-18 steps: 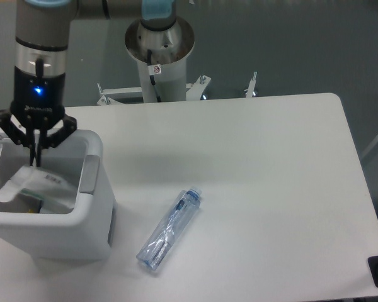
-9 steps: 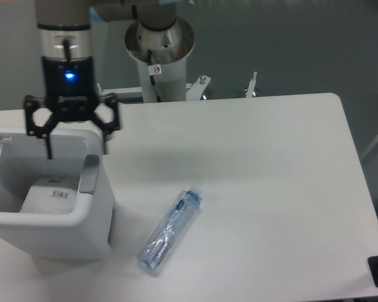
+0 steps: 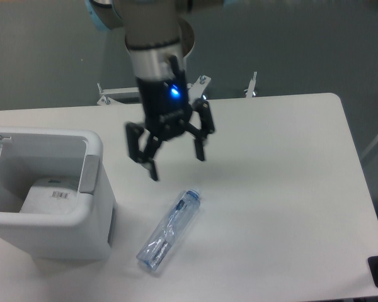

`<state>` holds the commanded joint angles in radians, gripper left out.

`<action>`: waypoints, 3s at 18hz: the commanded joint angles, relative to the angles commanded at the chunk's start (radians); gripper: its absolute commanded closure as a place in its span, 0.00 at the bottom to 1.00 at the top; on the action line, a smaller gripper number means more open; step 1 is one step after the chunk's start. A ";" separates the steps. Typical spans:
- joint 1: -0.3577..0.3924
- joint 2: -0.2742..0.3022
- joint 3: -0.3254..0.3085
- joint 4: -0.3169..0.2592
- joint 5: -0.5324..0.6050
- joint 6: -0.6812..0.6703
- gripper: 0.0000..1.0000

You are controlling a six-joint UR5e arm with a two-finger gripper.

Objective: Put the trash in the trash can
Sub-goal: 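Move the open gripper over the clear plastic water bottle, then lower the gripper and close it around the bottle's middle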

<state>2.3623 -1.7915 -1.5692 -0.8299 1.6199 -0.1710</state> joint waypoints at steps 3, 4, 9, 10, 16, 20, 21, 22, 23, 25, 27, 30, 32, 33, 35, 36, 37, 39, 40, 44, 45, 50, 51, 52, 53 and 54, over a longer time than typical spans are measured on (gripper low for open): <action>-0.002 -0.052 -0.031 0.000 -0.002 0.192 0.00; -0.003 -0.066 -0.038 -0.002 -0.003 0.250 0.00; -0.005 -0.140 -0.067 -0.002 -0.008 0.464 0.00; -0.005 -0.152 -0.075 -0.003 -0.008 0.488 0.00; -0.008 -0.190 -0.129 -0.003 -0.006 0.754 0.00; -0.029 -0.212 -0.162 -0.003 0.035 0.933 0.00; -0.031 -0.210 -0.164 -0.005 0.040 0.944 0.00; -0.031 -0.210 -0.166 -0.005 0.038 0.941 0.00; -0.035 -0.226 -0.120 -0.003 -0.007 0.886 0.00; -0.044 -0.226 -0.129 -0.003 -0.041 0.889 0.00; -0.052 -0.220 -0.169 -0.003 -0.037 0.901 0.00; -0.055 -0.233 -0.137 -0.002 -0.040 0.901 0.00; -0.067 -0.276 -0.077 -0.002 -0.043 0.892 0.00; -0.077 -0.301 -0.055 0.000 -0.044 0.877 0.00; -0.097 -0.333 -0.022 0.008 -0.046 0.866 0.00; -0.098 -0.345 -0.006 0.008 -0.048 0.864 0.00; -0.100 -0.359 0.006 0.008 -0.048 0.864 0.00; -0.109 -0.370 0.015 0.008 -0.048 0.864 0.00; -0.117 -0.370 0.014 0.008 -0.048 0.863 0.00; -0.129 -0.378 0.014 0.008 -0.052 0.851 0.00; -0.130 -0.388 0.014 0.008 -0.052 0.849 0.00; -0.140 -0.405 0.014 0.008 -0.054 0.829 0.00; -0.140 -0.408 0.015 0.008 -0.054 0.829 0.00; -0.140 -0.414 0.018 0.008 -0.054 0.828 0.00; -0.140 -0.417 0.020 0.008 -0.054 0.828 0.00; -0.140 -0.419 0.021 0.008 -0.054 0.828 0.00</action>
<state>2.2227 -2.2105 -1.5478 -0.8222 1.5662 0.6565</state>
